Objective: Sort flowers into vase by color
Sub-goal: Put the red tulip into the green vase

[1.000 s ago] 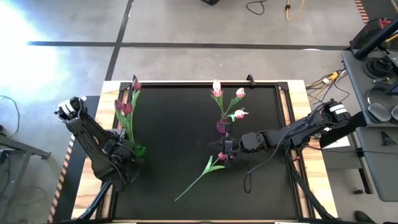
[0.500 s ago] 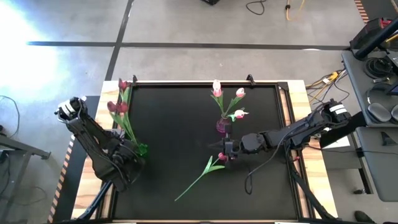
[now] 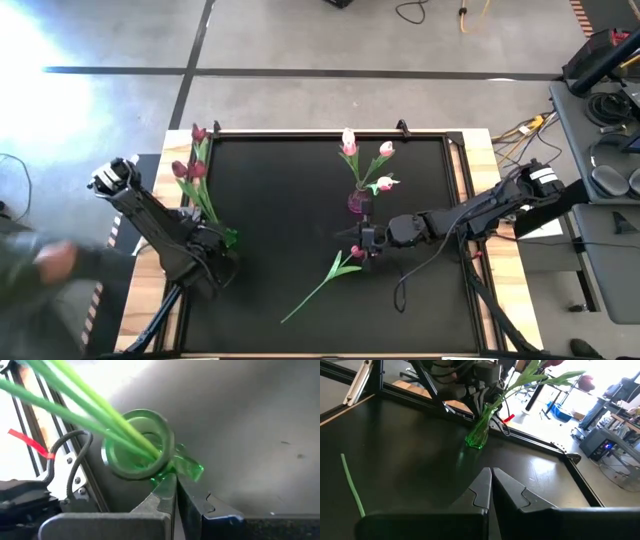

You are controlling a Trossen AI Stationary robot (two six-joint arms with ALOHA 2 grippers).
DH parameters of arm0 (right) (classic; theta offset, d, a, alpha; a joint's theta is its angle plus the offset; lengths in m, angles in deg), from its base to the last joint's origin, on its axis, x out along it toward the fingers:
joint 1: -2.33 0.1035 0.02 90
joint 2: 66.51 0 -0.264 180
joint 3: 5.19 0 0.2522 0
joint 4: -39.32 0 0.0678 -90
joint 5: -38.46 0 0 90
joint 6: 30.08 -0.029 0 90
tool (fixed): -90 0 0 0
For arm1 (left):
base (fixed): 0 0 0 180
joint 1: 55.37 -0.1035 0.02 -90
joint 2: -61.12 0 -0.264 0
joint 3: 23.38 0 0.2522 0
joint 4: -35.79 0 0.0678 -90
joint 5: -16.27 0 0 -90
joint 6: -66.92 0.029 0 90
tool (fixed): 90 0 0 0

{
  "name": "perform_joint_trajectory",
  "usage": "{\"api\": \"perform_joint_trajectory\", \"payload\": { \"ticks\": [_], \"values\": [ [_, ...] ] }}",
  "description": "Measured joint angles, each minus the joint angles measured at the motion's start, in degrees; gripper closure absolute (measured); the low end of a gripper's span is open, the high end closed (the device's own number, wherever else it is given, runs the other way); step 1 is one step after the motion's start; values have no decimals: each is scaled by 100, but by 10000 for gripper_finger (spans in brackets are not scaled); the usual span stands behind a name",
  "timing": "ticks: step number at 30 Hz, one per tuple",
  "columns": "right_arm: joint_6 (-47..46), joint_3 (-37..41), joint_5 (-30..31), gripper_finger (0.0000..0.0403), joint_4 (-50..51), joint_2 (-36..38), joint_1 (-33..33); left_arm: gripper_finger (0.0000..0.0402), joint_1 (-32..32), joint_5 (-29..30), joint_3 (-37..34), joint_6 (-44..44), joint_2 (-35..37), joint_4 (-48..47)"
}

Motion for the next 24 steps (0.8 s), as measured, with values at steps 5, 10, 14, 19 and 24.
{"api": "perform_joint_trajectory", "payload": {
  "ticks": [5, 10, 14, 19, 24],
  "values": [
    [3, 8, -1, 394, 23, 0, 1, 402, -242, 87, 0, 483, -158, 273],
    [-24, 9, -44, 394, 112, 0, 2, 402, -268, 137, 142, 1158, -190, 910],
    [-273, 9, -82, 393, 574, 0, 51, 402, -262, 121, 358, 2121, -171, 1674],
    [-966, 9, -663, 385, 1825, -23, 112, 402, -269, 305, 505, 3198, -171, 2516],
    [-1529, 9, -694, 332, 2634, -255, 236, 402, -301, 407, 470, 3393, -171, 2617]
  ]
}}
